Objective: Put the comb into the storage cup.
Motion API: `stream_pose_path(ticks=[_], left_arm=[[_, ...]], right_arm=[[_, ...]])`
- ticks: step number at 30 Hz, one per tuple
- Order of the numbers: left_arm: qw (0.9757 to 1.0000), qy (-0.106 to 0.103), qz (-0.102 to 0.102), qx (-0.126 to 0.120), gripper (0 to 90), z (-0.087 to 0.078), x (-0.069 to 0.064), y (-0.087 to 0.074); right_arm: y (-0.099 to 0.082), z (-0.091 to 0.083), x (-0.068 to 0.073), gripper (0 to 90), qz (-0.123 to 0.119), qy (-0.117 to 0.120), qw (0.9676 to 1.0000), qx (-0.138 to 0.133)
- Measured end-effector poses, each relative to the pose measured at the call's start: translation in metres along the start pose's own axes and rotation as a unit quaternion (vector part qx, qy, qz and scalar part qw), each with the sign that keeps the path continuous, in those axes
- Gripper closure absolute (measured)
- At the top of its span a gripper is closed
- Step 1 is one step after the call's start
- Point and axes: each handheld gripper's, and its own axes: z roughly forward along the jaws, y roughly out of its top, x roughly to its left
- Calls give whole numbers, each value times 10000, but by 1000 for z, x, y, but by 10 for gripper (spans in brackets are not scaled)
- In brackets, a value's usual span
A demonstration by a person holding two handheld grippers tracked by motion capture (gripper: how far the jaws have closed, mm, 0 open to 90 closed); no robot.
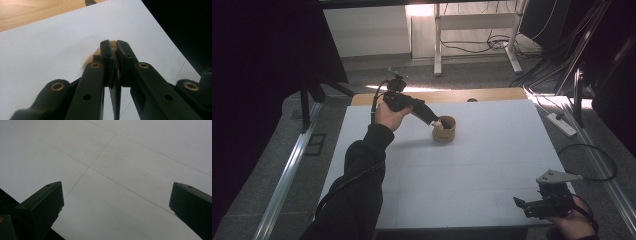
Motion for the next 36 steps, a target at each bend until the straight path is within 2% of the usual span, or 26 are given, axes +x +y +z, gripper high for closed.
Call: stream_pose_path(ticks=[13,19,26,36], left_arm=[[10000,-9,-33,-61,830,3,1,-2],[9997,-47,-92,-202,822,3,5,-6],[9996,-34,-99,-260,747,6,7,-9],[9991,49,33,-419,617,4,7,-12]], right_arm=[[0,0,0,0,-30,9,10000,14],[0,0,1,0,-44,5,10000,22],[0,1,1,0,-70,-4,10000,32],[0,1,1,1,-76,-22,10000,34]])
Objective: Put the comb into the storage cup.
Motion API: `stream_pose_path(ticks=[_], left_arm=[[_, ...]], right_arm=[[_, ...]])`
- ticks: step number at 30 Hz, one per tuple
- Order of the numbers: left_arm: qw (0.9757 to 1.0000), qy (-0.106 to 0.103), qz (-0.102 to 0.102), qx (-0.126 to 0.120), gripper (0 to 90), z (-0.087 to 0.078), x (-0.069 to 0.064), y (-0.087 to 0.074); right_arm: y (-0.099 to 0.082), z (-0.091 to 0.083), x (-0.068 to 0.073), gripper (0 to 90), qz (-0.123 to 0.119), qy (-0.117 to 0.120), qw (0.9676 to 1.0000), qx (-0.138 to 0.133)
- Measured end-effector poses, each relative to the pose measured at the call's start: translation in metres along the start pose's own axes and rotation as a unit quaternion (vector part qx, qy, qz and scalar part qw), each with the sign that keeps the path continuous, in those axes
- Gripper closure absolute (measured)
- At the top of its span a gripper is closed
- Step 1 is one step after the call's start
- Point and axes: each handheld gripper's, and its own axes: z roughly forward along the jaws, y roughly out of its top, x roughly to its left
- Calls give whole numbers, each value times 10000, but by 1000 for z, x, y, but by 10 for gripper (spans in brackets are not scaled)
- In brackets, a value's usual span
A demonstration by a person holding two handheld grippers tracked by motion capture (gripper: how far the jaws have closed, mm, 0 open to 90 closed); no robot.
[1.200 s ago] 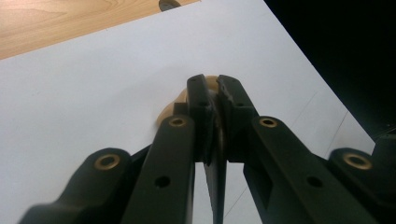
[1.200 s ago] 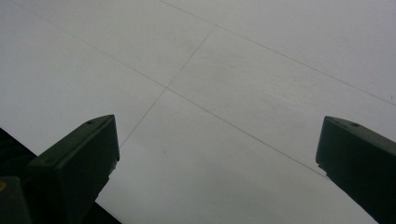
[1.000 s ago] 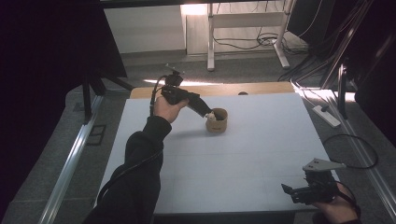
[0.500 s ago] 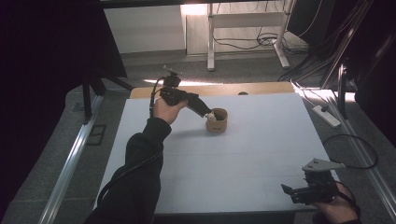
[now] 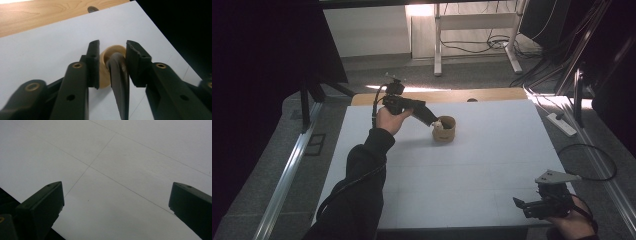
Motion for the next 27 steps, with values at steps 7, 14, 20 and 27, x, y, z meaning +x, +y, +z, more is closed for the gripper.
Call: stream_pose_path(ticks=[7,14,20,27], left_arm=[[9996,131,242,-72,527,-1,-2,-1],[9976,392,550,-125,410,-1,-6,-3],[9955,533,742,-250,316,-2,-8,-5],[9940,553,882,-326,211,-2,-9,-8]], right_arm=[[0,0,0,2,17,-1,10000,1],[0,0,0,1,8,0,10000,6],[0,0,0,1,13,-2,10000,3],[0,0,-1,1,37,13,10000,8]])
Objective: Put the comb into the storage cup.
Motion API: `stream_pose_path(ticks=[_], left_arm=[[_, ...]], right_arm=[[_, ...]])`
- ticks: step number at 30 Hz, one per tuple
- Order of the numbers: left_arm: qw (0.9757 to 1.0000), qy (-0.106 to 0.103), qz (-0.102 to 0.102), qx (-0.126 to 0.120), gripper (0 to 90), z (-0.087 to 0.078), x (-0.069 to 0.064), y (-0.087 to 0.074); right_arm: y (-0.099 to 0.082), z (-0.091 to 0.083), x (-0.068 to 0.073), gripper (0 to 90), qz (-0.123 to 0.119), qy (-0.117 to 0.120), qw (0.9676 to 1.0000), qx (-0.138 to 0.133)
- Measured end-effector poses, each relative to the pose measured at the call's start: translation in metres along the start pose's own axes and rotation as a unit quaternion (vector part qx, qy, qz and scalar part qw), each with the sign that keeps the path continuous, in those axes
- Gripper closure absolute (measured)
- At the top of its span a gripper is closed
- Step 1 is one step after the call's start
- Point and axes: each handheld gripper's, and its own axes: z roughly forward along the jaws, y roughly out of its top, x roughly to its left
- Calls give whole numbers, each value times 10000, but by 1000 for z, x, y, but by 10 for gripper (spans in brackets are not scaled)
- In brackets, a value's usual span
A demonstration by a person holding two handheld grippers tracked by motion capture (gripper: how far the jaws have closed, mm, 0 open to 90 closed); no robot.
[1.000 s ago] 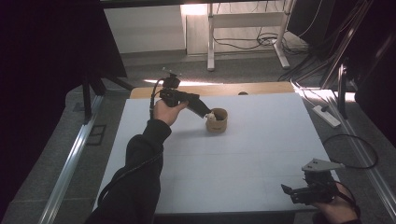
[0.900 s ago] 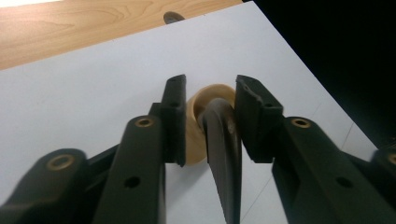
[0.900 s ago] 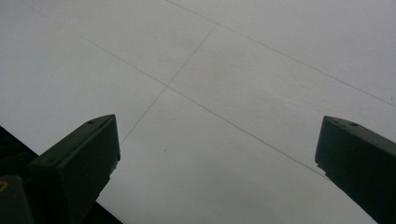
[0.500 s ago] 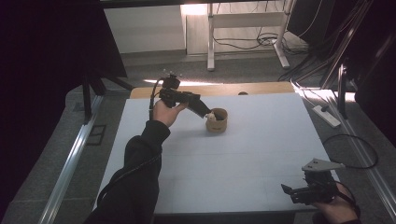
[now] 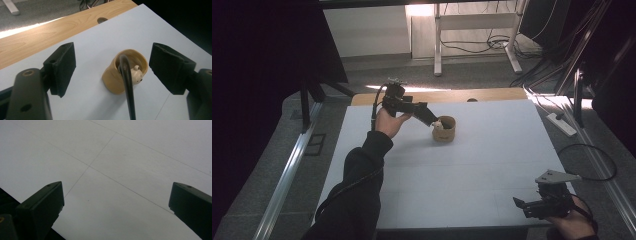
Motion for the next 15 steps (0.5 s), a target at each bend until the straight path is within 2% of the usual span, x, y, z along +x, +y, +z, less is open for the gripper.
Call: stream_pose_path(ticks=[9,15], left_arm=[[9998,51,161,-96,123,-3,-3,-3],[9996,64,282,-48,83,-5,-4,-5]], right_arm=[[0,0,-2,0,106,31,9999,-18],[0,0,-2,0,105,56,9999,-25]])
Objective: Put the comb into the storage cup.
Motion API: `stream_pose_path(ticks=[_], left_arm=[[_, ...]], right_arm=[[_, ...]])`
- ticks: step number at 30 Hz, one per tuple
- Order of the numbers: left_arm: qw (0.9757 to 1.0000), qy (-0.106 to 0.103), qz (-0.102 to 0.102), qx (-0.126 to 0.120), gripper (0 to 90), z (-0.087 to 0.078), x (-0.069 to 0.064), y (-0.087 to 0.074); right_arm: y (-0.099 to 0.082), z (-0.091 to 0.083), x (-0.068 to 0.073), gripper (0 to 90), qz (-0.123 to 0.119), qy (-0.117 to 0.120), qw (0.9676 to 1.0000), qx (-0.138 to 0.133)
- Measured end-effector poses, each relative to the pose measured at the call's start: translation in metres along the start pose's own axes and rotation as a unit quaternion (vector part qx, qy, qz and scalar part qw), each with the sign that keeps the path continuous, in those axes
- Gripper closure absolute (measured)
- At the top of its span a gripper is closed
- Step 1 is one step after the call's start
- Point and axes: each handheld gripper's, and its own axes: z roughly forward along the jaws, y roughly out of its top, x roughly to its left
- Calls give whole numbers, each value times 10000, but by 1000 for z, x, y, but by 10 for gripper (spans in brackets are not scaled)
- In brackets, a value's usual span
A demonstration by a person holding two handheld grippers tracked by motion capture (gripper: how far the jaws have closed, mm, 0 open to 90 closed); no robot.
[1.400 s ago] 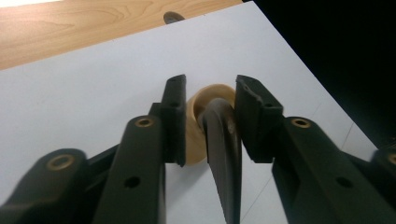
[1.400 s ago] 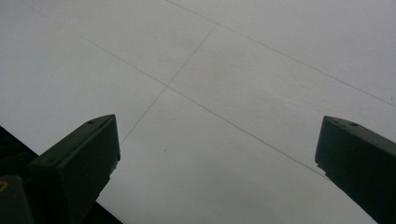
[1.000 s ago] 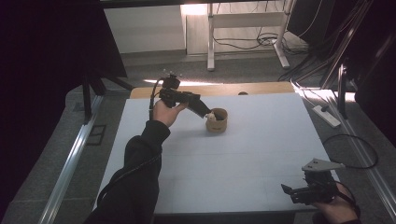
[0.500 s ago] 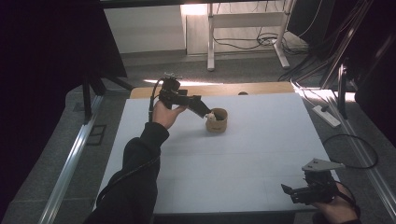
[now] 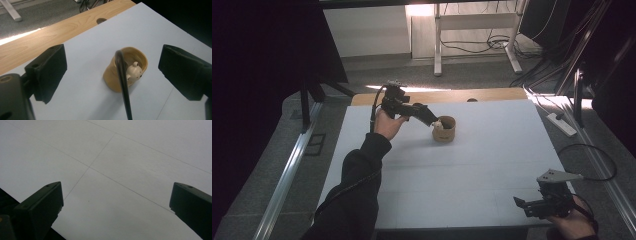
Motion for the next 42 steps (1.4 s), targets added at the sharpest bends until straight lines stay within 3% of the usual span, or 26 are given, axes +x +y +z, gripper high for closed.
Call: stream_pose_path(ticks=[15,26,42], left_arm=[[9995,100,226,-198,35,-11,-4,-4],[9984,226,481,-202,0,-14,-10,-9],[9982,214,437,-361,0,-22,-12,-20]], right_arm=[[0,0,1,0,-35,7,10000,16],[0,-1,1,0,-57,16,10000,-32],[0,-1,1,0,-74,57,9999,-50]])
